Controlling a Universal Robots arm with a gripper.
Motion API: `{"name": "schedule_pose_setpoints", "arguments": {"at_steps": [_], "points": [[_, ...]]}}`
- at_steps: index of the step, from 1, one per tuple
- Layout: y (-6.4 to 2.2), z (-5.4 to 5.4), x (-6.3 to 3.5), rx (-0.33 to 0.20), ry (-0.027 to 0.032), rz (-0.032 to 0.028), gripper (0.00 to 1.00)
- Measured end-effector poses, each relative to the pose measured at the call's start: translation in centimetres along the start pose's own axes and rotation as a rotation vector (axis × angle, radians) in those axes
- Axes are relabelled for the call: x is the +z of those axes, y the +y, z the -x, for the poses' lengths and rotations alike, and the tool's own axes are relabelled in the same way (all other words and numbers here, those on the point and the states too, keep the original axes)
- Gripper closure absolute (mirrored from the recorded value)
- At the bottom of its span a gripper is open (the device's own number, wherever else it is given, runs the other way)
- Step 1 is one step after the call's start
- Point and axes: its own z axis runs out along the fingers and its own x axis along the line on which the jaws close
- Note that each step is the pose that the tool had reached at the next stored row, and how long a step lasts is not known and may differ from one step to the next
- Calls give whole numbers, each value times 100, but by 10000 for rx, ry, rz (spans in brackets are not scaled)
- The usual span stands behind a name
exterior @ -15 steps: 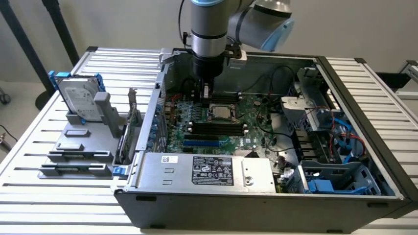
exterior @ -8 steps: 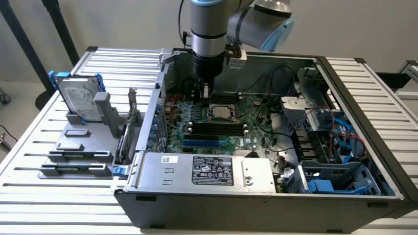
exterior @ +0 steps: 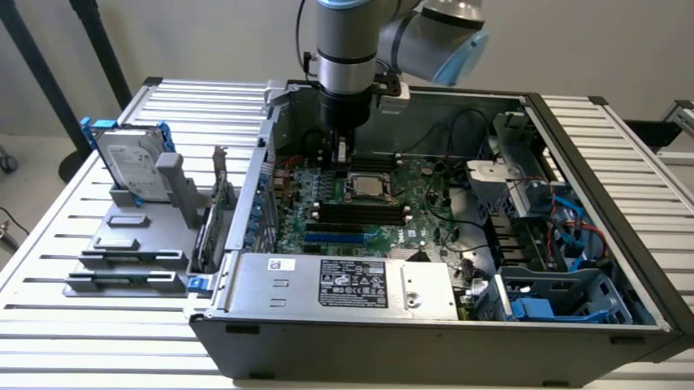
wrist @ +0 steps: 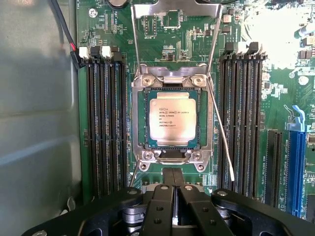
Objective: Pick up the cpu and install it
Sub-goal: 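Close the cpu cover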
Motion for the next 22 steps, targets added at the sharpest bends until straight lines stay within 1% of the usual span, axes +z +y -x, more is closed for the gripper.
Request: {"name": "schedule_pose_setpoints", "arguments": {"at_steps": [3, 5, 8, 12, 16, 20, 22], "points": [[16, 0, -16, 0, -4, -4, 89], [71, 3, -62, 0, 7, -23, 89], [164, 16, -139, 3, 22, -75, 89], [295, 38, -234, 5, 31, -156, 89], [444, 51, -315, 9, 43, -237, 89], [607, 59, -393, 10, 51, -297, 89], [697, 60, -410, 9, 59, -311, 89]]}}
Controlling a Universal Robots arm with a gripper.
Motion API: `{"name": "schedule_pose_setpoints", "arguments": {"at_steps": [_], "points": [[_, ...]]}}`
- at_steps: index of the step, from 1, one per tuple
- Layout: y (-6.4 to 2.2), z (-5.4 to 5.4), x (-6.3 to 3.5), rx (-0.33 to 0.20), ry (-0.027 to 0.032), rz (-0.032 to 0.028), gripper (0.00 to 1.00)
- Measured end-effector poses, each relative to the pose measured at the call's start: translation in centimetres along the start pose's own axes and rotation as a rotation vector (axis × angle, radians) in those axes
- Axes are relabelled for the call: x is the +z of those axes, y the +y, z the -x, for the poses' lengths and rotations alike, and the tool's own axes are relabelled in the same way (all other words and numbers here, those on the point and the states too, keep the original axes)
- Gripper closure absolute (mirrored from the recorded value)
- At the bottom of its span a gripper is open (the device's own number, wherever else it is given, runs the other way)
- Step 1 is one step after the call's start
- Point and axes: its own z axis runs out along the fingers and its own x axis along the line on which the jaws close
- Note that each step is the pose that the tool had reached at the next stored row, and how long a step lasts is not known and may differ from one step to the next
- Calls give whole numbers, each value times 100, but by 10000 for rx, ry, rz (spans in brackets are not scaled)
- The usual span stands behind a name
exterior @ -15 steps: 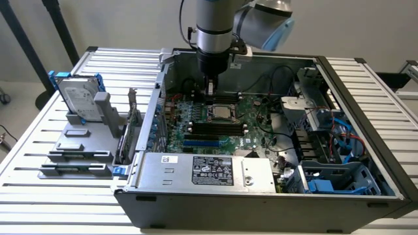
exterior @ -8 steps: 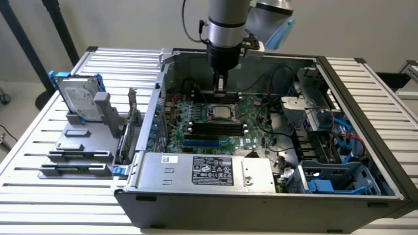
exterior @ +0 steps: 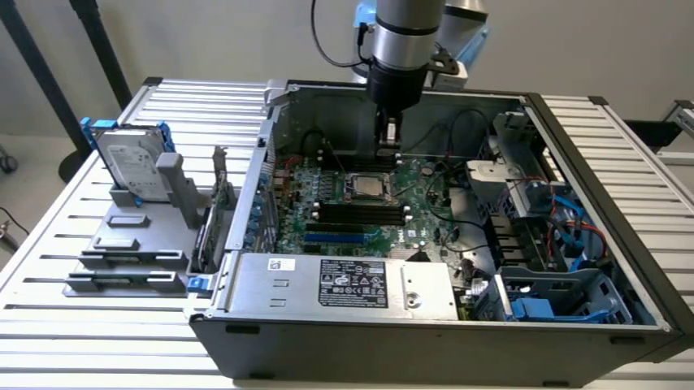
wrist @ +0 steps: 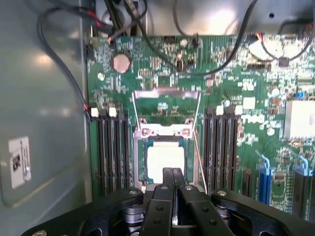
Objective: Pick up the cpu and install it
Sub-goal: 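Close the cpu cover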
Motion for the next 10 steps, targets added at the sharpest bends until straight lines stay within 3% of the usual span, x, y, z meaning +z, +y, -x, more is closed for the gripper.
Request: {"name": "schedule_pose_setpoints", "arguments": {"at_steps": [10], "points": [[458, -2, -15, -16, 78, -20, 89]]}}
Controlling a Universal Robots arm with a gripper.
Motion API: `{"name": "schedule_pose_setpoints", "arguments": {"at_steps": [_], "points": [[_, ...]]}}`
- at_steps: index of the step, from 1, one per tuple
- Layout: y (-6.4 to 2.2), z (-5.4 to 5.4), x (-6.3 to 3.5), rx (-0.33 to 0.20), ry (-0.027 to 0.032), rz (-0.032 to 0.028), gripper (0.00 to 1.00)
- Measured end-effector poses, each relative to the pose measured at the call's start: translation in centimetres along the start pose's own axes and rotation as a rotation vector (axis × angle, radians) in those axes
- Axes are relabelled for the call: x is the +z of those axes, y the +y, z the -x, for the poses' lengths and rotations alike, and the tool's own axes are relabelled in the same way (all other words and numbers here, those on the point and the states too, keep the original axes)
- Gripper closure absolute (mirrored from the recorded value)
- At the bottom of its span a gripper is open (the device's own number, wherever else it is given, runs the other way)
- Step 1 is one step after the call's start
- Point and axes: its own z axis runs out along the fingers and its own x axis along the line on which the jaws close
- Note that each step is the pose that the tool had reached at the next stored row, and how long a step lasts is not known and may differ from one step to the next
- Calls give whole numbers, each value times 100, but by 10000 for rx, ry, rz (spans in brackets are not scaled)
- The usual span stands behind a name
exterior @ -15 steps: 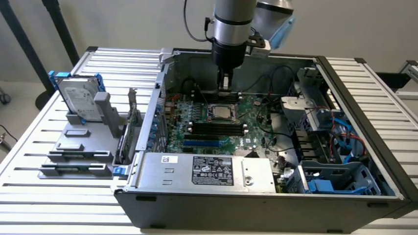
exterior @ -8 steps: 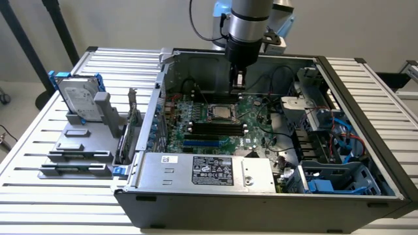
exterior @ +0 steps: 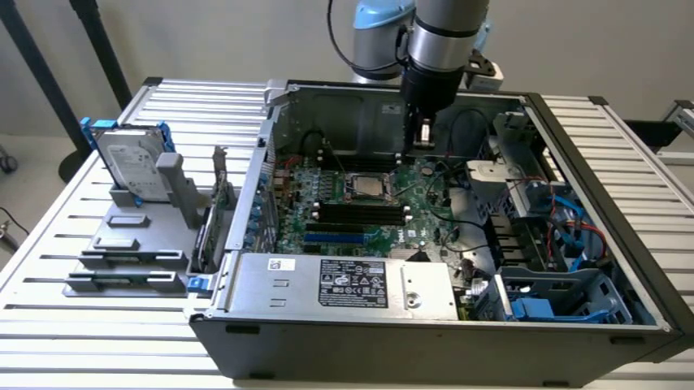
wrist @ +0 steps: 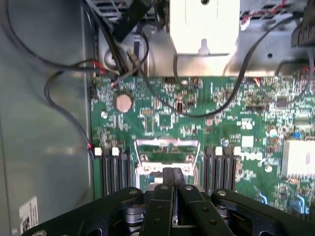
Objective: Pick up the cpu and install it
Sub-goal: 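Close the cpu cover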
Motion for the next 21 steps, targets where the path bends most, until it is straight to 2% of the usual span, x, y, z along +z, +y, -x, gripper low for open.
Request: {"name": "schedule_pose_setpoints", "arguments": {"at_steps": [6, 8, 11, 21], "points": [[269, -6, -6, -20, 79, -4, 89], [327, -8, -7, -27, 114, -6, 89], [350, -8, 7, -33, 133, -6, 89], [371, -1, 180, -76, 162, -9, 89]]}}
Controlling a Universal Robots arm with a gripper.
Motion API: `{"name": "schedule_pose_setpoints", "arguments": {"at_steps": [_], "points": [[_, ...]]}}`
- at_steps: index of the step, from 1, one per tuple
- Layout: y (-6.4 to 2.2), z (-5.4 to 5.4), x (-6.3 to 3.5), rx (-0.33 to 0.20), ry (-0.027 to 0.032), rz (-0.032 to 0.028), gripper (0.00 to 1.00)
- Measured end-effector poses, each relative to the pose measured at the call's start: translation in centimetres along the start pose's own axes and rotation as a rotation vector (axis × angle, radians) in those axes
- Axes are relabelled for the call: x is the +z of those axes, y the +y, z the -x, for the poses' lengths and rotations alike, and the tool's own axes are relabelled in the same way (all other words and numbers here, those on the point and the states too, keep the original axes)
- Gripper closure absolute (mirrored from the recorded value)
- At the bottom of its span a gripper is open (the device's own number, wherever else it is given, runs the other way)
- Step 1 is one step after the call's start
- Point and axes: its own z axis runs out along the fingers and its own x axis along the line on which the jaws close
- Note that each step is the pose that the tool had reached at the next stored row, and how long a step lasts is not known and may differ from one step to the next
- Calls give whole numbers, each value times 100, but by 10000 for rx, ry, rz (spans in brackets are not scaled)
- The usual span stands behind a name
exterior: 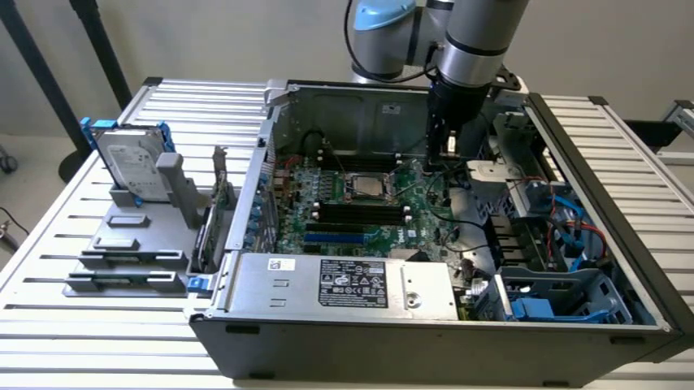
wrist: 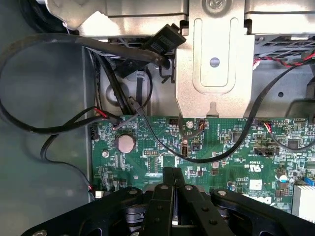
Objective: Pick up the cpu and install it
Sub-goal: 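Close the cpu cover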
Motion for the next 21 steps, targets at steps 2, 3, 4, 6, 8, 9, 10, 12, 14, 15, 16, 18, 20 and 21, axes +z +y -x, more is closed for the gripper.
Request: {"name": "schedule_pose_setpoints", "arguments": {"at_steps": [2, 3, 4, 6, 8, 9, 10, 12, 14, 15, 16, 18, 20, 21], "points": [[1, 1, 20, -2, 21, -6, 89], [1, 2, 23, -2, 37, -28, 89], [1, 2, 23, 2, 52, -82, 89], [1, 1, 24, 17, 73, -299, 89], [1, 1, 24, 31, 87, -529, 89], [-1, 2, 21, 36, 92, -603, 89], [-4, 2, 16, 39, 98, -652, 89], [-17, 4, 8, 44, 113, -719, 89], [-49, 7, 2, 44, 121, -764, 89], [-70, 9, -1, 46, 122, -787, 89], [-94, 11, -3, 48, 126, -812, 89], [-147, 13, -4, 51, 132, -862, 89], [-204, 16, -6, 53, 136, -908, 89], [-234, 17, -6, 56, 139, -933, 89]]}}
